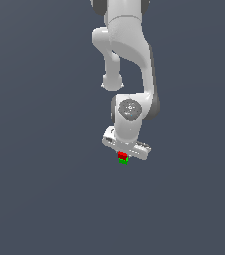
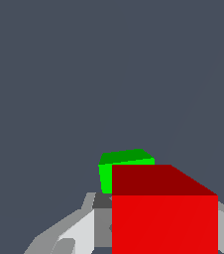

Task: Stack the red cube on top of the green cube.

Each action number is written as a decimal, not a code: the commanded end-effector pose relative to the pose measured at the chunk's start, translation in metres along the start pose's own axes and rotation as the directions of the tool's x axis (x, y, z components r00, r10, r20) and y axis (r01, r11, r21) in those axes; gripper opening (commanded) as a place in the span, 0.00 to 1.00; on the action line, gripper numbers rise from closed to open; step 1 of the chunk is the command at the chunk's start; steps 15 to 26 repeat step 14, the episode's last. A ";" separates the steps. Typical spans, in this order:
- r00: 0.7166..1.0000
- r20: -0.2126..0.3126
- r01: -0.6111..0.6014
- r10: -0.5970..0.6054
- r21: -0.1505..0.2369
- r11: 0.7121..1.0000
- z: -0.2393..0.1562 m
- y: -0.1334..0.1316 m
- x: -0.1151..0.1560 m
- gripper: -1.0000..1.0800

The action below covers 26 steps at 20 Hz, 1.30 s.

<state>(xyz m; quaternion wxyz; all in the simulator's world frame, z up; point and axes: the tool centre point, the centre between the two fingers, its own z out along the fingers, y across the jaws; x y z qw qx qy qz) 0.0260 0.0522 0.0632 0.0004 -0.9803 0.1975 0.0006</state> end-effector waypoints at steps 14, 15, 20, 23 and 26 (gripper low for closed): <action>1.000 -0.001 -0.002 0.002 -0.001 1.000 0.001 -0.008 0.002 0.96; 1.000 -0.001 -0.002 0.002 -0.001 1.000 0.001 -0.008 0.002 0.96; 1.000 -0.001 -0.002 0.002 -0.001 1.000 0.001 -0.008 0.002 0.96; 1.000 -0.001 -0.002 0.002 -0.001 1.000 0.001 -0.008 0.002 0.96; 1.000 -0.001 -0.002 0.002 -0.001 1.000 0.001 -0.008 0.002 0.96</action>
